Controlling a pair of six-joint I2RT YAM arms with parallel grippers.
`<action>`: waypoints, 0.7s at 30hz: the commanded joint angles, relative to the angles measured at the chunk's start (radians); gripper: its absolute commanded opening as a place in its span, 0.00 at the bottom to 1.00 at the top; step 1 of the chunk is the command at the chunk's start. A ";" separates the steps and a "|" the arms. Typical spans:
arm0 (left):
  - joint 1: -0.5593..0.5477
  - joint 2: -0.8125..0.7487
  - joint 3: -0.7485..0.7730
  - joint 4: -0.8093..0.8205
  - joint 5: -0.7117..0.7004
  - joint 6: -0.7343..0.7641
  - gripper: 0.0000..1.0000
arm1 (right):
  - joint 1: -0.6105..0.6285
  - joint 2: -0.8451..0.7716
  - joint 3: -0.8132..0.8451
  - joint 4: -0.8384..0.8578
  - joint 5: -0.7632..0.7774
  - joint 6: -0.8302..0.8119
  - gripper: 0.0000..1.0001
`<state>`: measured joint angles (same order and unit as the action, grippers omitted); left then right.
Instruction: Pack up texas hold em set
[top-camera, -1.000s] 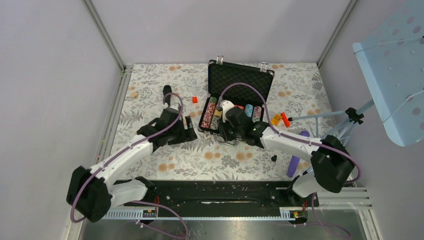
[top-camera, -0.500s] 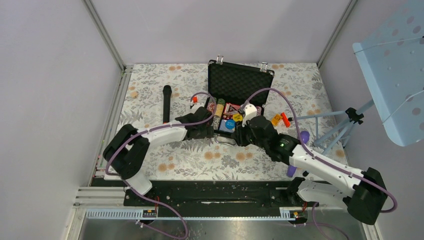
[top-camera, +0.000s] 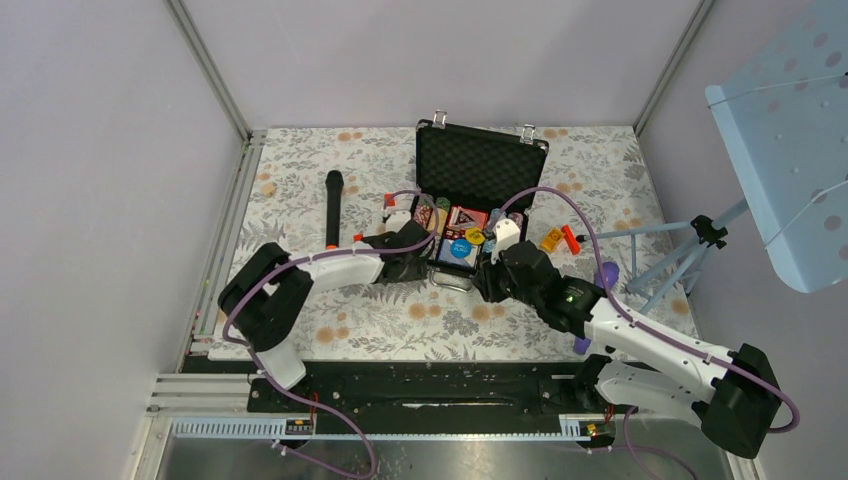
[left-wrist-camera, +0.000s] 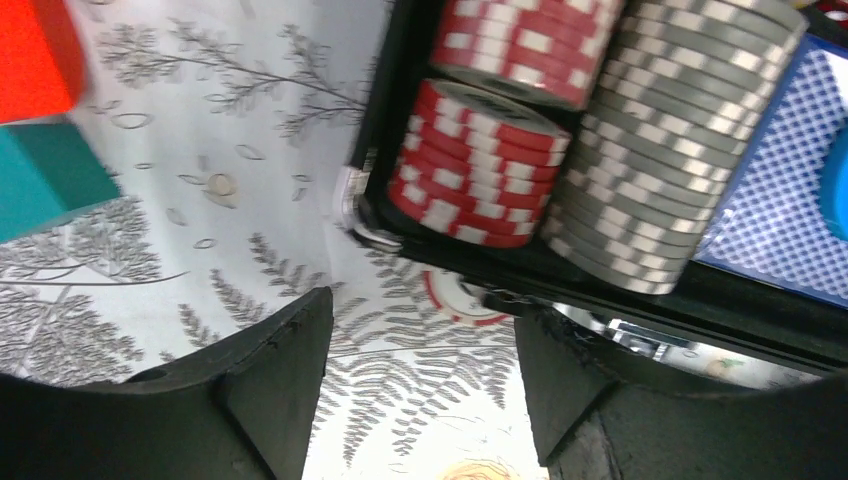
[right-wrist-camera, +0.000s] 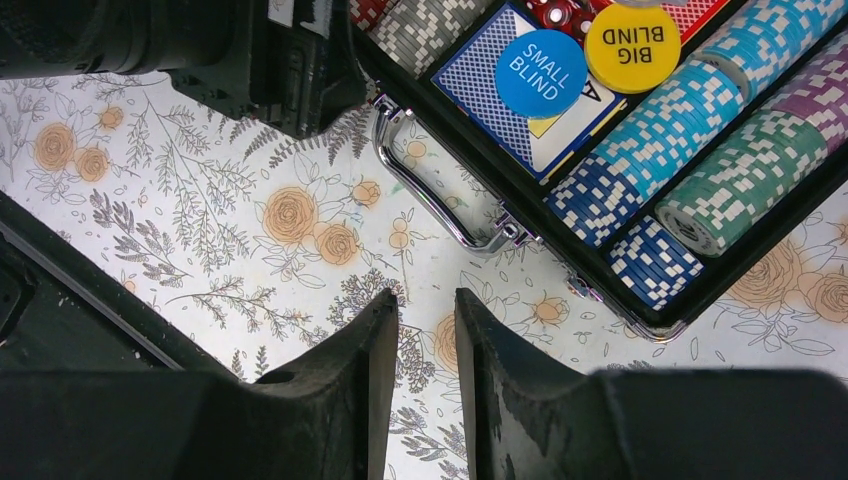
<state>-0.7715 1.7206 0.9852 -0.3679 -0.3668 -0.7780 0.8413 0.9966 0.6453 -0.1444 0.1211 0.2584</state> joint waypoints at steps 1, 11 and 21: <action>0.027 -0.096 -0.063 0.098 -0.140 -0.044 0.66 | -0.004 0.001 -0.003 0.031 0.006 -0.003 0.35; 0.028 -0.127 -0.088 0.106 -0.161 -0.051 0.67 | -0.004 -0.001 -0.027 0.039 -0.005 0.009 0.35; 0.025 -0.065 -0.064 0.124 -0.109 -0.034 0.67 | -0.004 -0.021 -0.046 0.028 0.006 0.003 0.35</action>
<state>-0.7452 1.6585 0.8883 -0.3058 -0.4709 -0.8120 0.8413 0.9974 0.6098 -0.1375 0.1135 0.2596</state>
